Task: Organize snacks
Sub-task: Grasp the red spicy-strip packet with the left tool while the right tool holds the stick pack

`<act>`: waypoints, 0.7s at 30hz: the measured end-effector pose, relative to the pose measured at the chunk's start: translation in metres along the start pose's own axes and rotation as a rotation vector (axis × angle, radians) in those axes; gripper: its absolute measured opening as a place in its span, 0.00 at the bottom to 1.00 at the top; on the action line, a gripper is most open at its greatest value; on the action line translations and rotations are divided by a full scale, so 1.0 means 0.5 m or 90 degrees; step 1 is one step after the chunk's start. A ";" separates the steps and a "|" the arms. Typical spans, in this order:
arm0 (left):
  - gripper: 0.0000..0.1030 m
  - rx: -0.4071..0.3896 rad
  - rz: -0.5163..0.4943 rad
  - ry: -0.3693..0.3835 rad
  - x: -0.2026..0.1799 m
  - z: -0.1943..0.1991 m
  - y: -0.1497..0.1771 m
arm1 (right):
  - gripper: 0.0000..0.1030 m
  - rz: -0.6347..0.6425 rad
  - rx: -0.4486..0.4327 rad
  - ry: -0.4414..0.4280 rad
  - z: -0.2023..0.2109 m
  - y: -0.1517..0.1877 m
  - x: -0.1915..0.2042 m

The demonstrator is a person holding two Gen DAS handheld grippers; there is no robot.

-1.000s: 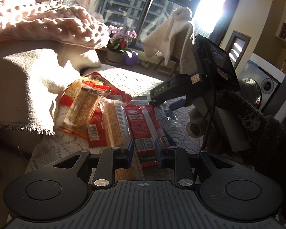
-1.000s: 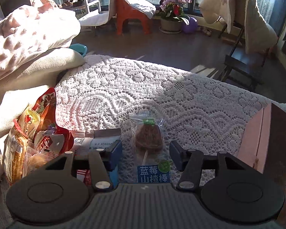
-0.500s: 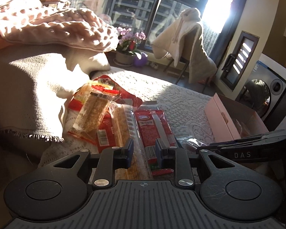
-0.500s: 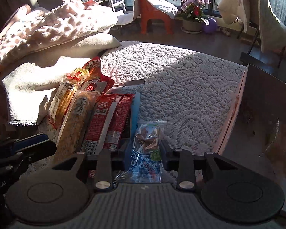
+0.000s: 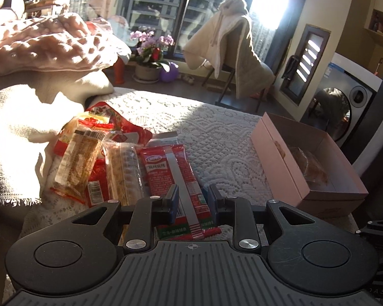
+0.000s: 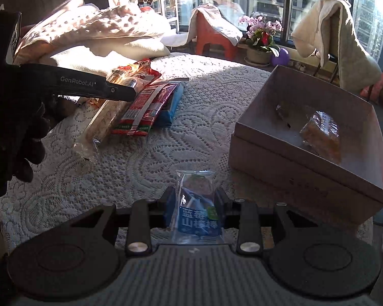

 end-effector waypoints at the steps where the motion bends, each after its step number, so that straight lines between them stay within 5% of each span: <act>1: 0.27 0.001 0.004 -0.007 0.004 -0.006 -0.001 | 0.36 -0.010 -0.011 0.005 0.002 -0.005 -0.017; 4: 0.27 0.010 0.015 -0.021 0.017 -0.022 -0.003 | 0.56 -0.037 -0.046 0.038 -0.006 -0.029 -0.062; 12: 0.27 0.055 0.022 -0.058 0.041 -0.083 0.008 | 0.56 -0.113 -0.089 0.096 -0.067 -0.098 -0.131; 16: 0.27 0.052 -0.010 -0.092 0.038 -0.101 -0.001 | 0.60 -0.098 -0.082 0.008 -0.060 -0.079 -0.065; 21: 0.33 0.063 -0.096 -0.087 -0.010 -0.115 0.006 | 0.67 -0.003 -0.056 0.008 -0.063 -0.012 0.010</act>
Point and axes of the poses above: each gripper's, at about its wrist camera, not at the fingertips, and z roughly against the way its jaws point, x to its left, y to its underside, the point moved 10 cm from there along -z, roughly the way its jaws point, and after that the axes turned 6 degrees about -x, right-handed, at the moved point
